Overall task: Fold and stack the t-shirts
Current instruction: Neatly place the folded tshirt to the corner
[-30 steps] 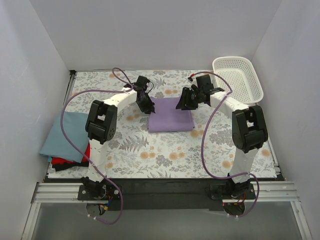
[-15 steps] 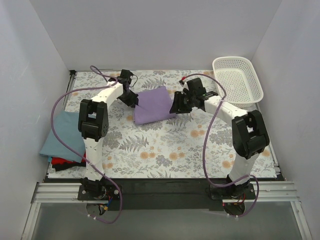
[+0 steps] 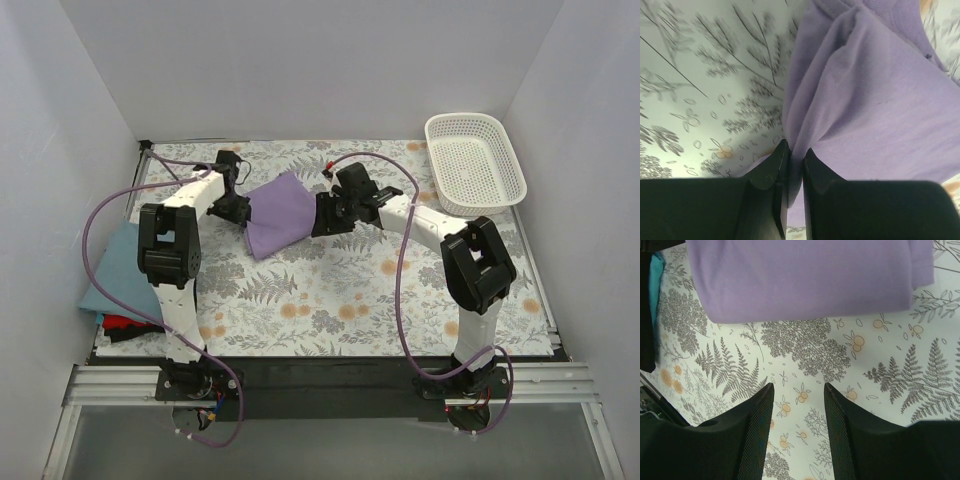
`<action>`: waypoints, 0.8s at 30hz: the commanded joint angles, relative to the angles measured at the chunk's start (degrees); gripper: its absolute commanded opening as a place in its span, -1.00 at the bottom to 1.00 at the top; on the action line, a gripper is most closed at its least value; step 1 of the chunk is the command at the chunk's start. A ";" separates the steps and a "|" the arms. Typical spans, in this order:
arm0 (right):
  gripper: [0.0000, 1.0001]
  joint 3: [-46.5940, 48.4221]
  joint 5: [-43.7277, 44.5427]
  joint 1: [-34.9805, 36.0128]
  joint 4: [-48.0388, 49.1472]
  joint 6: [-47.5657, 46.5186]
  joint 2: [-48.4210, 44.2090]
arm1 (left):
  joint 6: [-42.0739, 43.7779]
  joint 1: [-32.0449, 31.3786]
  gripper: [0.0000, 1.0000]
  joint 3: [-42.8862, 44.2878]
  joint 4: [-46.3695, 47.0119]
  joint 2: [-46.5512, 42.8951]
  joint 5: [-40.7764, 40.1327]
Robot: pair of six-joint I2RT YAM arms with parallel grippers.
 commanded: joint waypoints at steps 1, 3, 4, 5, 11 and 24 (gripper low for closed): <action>0.04 3.49 0.77 1.78 0.54 0.53 1.07 | -2.31 3.45 -1.00 3.06 -2.81 -2.33 -2.42; 0.04 3.40 0.77 2.31 0.37 0.53 0.98 | -2.49 6.08 -1.00 4.11 -3.60 -1.45 -1.98; 0.03 3.23 0.85 2.40 0.28 0.53 0.98 | -2.40 6.79 -1.00 5.68 -4.21 -1.10 -1.72; 0.04 3.14 0.85 2.58 0.36 0.62 0.81 | -2.31 7.58 -1.00 6.57 -4.82 -0.75 -1.72; 0.03 3.49 0.85 3.54 0.19 0.97 1.59 | -1.43 12.16 -1.00 14.82 -7.38 0.49 -1.98; 0.04 5.51 0.24 4.07 -1.22 0.80 1.68 | 2.61 17.34 -1.00 27.58 -12.21 1.37 -2.77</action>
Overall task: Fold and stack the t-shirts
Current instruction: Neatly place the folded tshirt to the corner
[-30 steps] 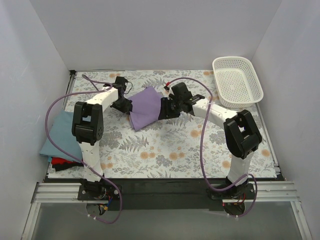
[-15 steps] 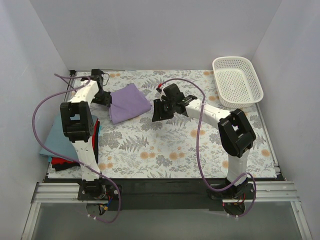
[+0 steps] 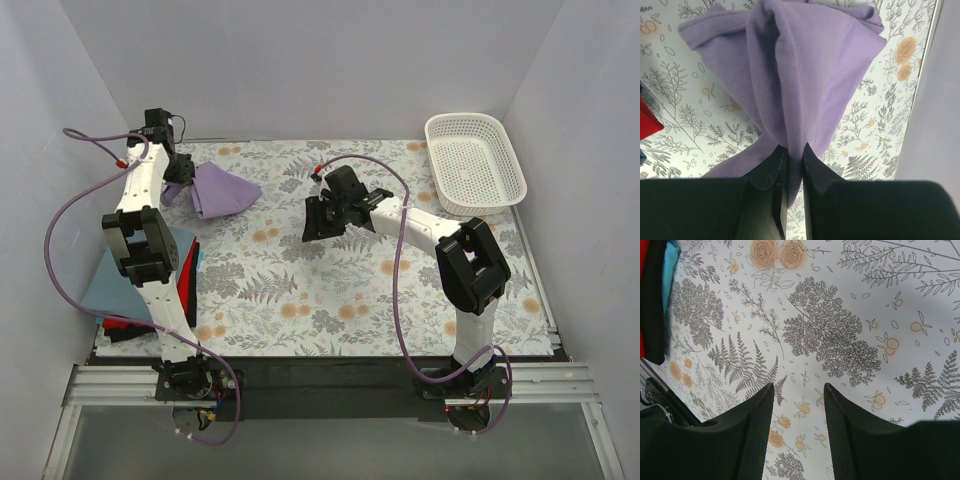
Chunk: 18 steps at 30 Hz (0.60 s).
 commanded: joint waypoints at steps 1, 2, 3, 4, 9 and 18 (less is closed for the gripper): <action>0.04 3.46 -0.07 0.40 -0.52 -0.12 0.20 | 1.71 1.32 -1.00 3.91 -1.94 -0.56 -0.98; 0.03 3.46 -0.15 0.40 -0.52 -0.21 0.37 | 1.89 1.67 -1.00 4.35 -2.20 -0.64 -0.72; 0.04 3.72 -0.15 0.49 -0.69 -0.21 0.29 | 2.94 2.29 -1.00 4.71 -2.03 -0.73 -0.37; 0.03 3.90 -0.15 0.57 -0.87 -0.21 0.29 | 3.47 2.64 -1.00 5.15 -2.03 -1.08 0.42; 0.03 4.16 -0.24 0.66 -1.22 -0.29 0.55 | 6.81 5.19 -1.00 8.22 -2.20 -1.88 2.80; 0.02 4.69 -0.15 1.19 -1.57 0.06 0.90 | 8.75 8.18 -1.00 7.35 -3.52 -6.09 3.85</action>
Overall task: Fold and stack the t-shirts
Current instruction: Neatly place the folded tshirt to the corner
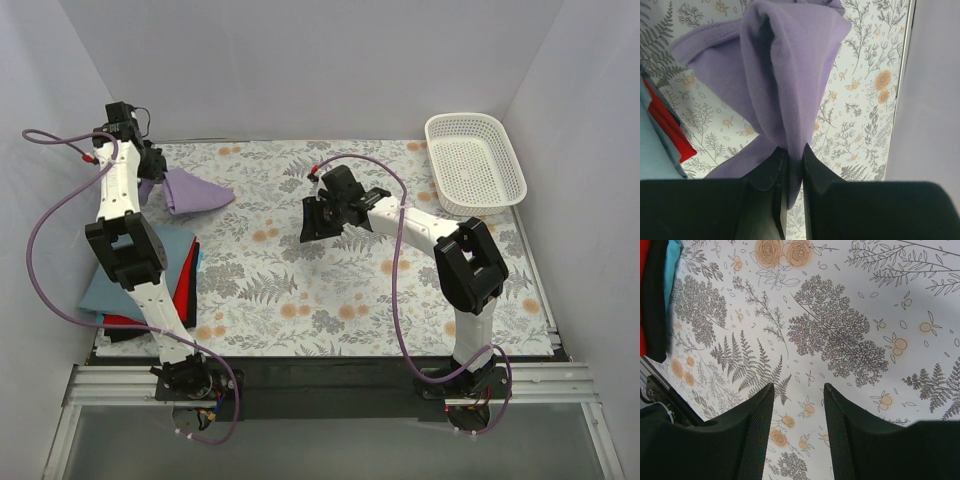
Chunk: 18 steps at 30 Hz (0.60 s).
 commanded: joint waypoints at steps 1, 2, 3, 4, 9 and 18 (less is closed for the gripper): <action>0.02 3.03 -0.05 0.49 -0.59 0.01 0.46 | 1.36 1.10 -1.00 0.27 -0.75 -6.05 1.67; 0.02 3.12 0.04 0.58 -0.59 0.01 0.46 | 1.88 1.36 -1.00 0.18 -0.92 -6.40 1.76; 0.02 3.21 -0.04 0.67 -0.59 0.01 0.55 | 2.06 1.71 -1.00 0.09 -1.19 -6.84 1.76; 0.03 3.21 0.04 0.58 -0.68 0.10 0.55 | 2.24 1.98 -1.00 -0.08 -1.28 -7.19 1.93; 0.02 3.47 0.13 0.93 -0.94 0.28 0.29 | 3.73 2.86 -1.00 0.79 -2.33 -8.34 2.99; 0.02 2.50 0.75 1.28 -1.20 0.45 -0.94 | 4.70 3.30 -1.00 3.16 -3.21 -11.32 2.73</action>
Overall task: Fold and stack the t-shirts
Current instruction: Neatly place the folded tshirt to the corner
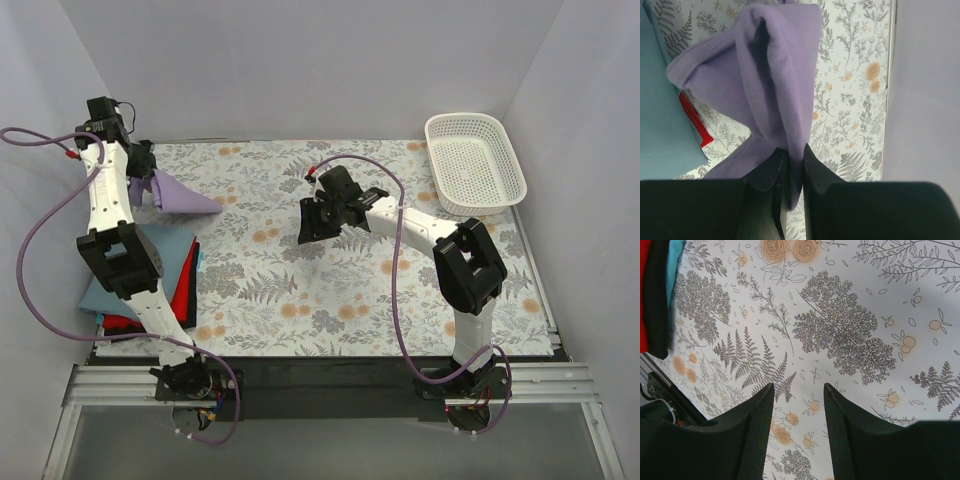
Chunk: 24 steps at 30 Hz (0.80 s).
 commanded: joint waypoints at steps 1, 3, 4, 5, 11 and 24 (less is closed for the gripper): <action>0.01 1.30 1.01 0.54 0.26 0.34 -1.38 | 1.36 0.37 -1.00 3.91 -0.61 -6.52 0.50; 0.01 0.86 1.10 0.54 0.35 0.34 -1.82 | 1.53 0.72 -1.00 5.31 -1.14 -7.13 0.41; 0.02 0.77 1.19 0.54 0.26 0.26 -1.99 | 1.53 0.81 -1.00 5.58 -1.22 -7.39 0.49; 0.02 0.69 1.27 0.54 0.35 0.34 -2.08 | 1.71 1.07 -1.00 5.76 -1.14 -8.09 0.67; 0.02 0.25 1.54 0.54 0.17 0.26 -2.78 | 2.68 2.13 -1.00 8.65 -1.84 -9.33 1.46; 0.01 0.16 2.24 1.33 -0.97 0.34 -3.58 | 5.40 7.30 -1.00 1.99 0.09 -18.02 4.01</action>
